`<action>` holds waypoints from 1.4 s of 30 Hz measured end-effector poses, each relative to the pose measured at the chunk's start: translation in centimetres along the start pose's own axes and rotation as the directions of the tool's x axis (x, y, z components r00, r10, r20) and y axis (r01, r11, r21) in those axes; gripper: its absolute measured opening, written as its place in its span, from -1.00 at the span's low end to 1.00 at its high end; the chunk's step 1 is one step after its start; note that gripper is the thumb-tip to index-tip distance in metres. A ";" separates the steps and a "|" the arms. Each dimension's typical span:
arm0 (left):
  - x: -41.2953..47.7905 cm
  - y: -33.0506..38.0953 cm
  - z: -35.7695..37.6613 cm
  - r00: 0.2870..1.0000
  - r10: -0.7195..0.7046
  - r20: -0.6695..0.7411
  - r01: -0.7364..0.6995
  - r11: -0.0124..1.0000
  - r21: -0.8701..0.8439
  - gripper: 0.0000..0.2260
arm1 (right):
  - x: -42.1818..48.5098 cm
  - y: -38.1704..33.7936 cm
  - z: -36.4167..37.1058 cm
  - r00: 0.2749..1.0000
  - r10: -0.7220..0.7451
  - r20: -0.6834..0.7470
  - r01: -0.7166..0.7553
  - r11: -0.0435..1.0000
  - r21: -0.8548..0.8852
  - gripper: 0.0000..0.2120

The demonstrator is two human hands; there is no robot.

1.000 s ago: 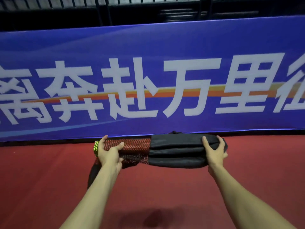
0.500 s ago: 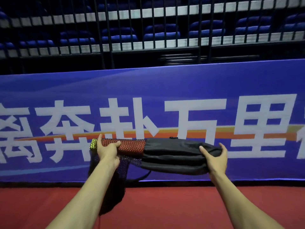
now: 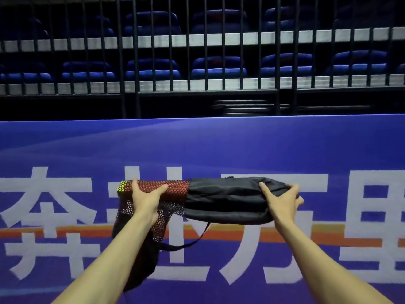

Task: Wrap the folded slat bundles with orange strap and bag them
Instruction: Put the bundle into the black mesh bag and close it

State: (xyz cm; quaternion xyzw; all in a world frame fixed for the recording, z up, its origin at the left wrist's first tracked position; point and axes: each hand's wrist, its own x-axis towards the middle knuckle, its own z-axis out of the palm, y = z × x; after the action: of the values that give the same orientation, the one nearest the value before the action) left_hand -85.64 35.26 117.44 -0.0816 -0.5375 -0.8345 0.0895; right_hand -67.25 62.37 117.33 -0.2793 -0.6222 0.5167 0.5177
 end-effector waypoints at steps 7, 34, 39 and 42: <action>18.8 -3.2 8.7 0.993 0.087 0.077 -0.088 0.996 0.015 0.21 | 14.8 -1.0 13.3 0.988 -0.156 0.022 0.156 0.987 -0.021 -0.29; 55.5 2.9 35.2 0.889 0.448 0.096 -0.422 0.718 0.553 0.07 | 53.3 -9.0 41.4 0.900 -0.436 0.009 0.431 0.887 -0.164 -0.16; 57.5 2.9 35.9 0.892 0.441 0.103 -0.366 0.567 0.738 0.05 | 55.1 -8.5 42.6 0.903 -0.429 -0.017 0.381 0.817 -0.433 -0.07; 57.5 3.1 35.8 0.897 0.427 0.118 -0.340 0.493 0.801 0.05 | 55.1 -8.0 42.7 0.892 -0.450 -0.052 0.359 0.772 -0.524 -0.06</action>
State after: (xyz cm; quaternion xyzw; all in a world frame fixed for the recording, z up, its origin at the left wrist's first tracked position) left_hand -139.32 63.06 148.18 -0.1093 -0.8181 -0.4614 0.3255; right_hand -122.59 93.41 147.31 -0.3071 -0.7323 0.1867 0.5784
